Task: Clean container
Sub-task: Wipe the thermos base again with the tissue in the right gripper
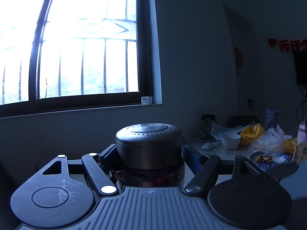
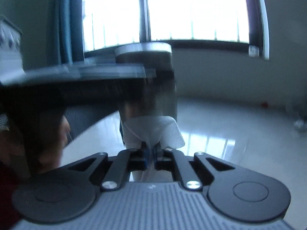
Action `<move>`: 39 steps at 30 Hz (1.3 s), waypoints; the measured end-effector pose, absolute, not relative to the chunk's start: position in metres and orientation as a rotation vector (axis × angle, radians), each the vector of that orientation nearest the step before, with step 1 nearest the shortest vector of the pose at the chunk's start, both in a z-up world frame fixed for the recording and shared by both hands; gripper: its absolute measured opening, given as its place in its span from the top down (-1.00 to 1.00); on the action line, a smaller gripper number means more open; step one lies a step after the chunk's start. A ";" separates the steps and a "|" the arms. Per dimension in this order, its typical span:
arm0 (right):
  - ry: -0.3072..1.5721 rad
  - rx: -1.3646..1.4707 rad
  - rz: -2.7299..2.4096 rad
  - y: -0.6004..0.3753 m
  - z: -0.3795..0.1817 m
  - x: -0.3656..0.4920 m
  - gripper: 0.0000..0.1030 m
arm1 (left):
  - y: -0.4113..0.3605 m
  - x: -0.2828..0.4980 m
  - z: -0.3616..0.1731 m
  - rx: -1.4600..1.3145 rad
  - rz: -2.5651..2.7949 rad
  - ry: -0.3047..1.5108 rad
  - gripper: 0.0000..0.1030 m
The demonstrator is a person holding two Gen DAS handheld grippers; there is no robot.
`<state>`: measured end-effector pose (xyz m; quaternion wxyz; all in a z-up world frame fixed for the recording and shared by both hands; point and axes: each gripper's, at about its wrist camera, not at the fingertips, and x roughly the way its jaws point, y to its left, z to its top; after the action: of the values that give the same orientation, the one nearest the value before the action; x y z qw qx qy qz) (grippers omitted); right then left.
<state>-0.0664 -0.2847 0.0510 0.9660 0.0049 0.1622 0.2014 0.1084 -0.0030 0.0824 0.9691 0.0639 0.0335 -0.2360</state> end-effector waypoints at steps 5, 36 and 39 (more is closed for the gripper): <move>0.249 0.029 0.405 -0.289 0.069 -0.075 0.91 | -0.003 0.107 0.082 0.129 -0.478 0.068 -0.46; 0.633 -0.004 0.427 -0.264 -0.034 -0.024 0.91 | -0.003 0.109 0.083 0.133 -0.472 0.068 -0.46; 0.640 -0.011 0.427 -0.262 -0.035 -0.025 0.91 | -0.003 0.109 0.083 0.133 -0.472 0.068 -0.47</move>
<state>-0.0246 -0.2622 -0.0351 0.9270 -0.0053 0.3120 0.2082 0.1092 -0.0033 0.0833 0.9695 0.0661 0.0335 -0.2338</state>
